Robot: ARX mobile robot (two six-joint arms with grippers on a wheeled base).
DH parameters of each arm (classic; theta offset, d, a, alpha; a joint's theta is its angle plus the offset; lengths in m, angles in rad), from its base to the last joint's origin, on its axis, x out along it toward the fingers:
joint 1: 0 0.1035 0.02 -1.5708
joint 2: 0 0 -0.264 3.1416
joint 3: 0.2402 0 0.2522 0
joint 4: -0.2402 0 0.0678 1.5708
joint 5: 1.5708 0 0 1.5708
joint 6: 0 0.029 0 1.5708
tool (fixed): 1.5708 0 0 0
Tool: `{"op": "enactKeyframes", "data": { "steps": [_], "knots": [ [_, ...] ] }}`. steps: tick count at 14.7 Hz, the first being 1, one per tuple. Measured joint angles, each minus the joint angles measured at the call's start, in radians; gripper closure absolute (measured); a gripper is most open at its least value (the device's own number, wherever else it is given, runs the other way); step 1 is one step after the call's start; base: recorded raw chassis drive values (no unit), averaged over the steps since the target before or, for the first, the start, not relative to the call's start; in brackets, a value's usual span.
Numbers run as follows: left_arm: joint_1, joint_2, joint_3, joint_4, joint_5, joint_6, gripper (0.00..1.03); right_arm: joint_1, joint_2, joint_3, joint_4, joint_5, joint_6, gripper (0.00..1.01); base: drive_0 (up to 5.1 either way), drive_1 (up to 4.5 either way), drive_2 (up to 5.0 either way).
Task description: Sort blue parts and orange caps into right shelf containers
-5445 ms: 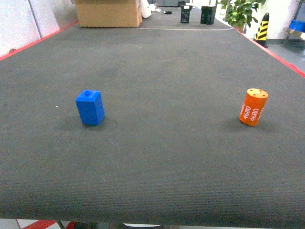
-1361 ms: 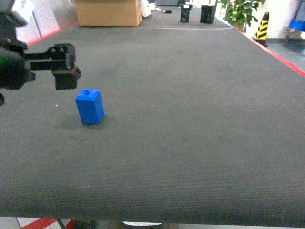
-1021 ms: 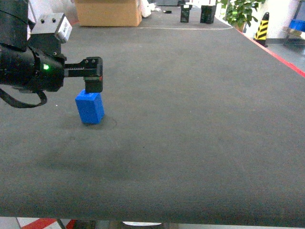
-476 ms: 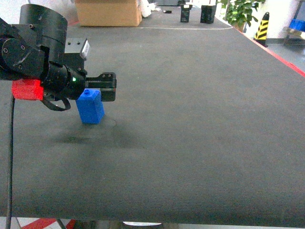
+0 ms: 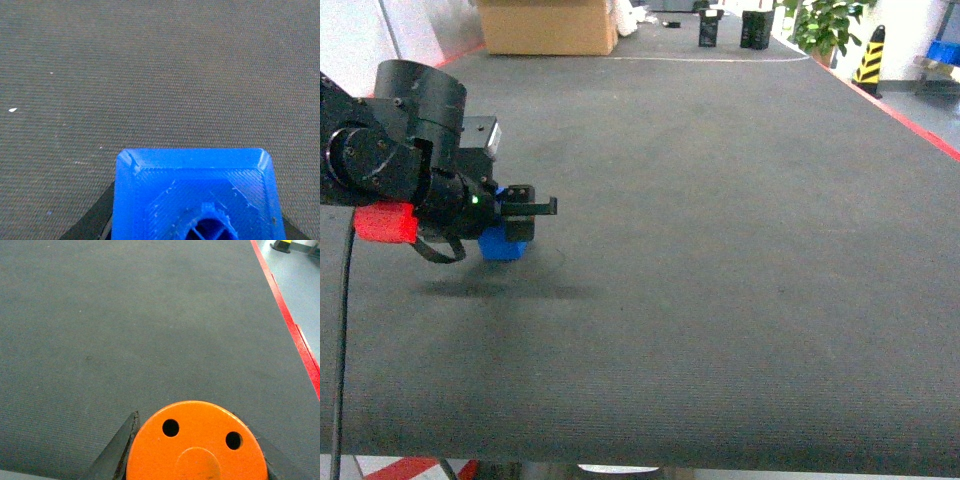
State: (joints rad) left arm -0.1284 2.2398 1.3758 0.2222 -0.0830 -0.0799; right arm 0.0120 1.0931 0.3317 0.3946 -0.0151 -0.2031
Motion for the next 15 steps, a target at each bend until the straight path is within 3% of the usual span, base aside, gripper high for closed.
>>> {"op": "enactKeyframes", "data": {
  "steps": [3,6,7,8,9,13,15],
  "knots": [
    [0.008,-0.228,-0.217,0.151,0.052,-0.009,0.58,0.000,0.000,0.000,0.001,0.000,0.000,0.58,0.0,0.00,0.0],
    [0.050,-0.674,-0.558,0.352,0.085,0.015,0.58,0.000,0.000,0.000,0.000,0.000,0.000,0.58,0.0,0.00,0.0],
    [0.081,-0.824,-0.693,0.347,0.085,0.018,0.58,0.000,0.000,0.000,0.000,0.000,0.000,0.58,0.0,0.00,0.0],
    [0.114,-0.986,-0.862,0.348,0.047,0.035,0.58,0.000,0.000,0.000,0.000,0.000,0.000,0.58,0.0,0.00,0.0],
    [0.129,-1.073,-0.944,0.340,0.026,0.037,0.58,0.000,0.000,0.000,0.000,0.001,0.000,0.58,0.0,0.00,0.0],
    [0.117,-1.093,-0.939,0.351,0.038,0.054,0.58,0.000,0.000,0.000,0.000,0.003,0.000,0.58,0.0,0.00,0.0],
    [0.124,-1.088,-0.939,0.346,0.030,0.054,0.58,0.001,0.000,0.000,0.002,-0.004,0.000,0.58,4.7,-3.86,-0.8]
  ]
}}
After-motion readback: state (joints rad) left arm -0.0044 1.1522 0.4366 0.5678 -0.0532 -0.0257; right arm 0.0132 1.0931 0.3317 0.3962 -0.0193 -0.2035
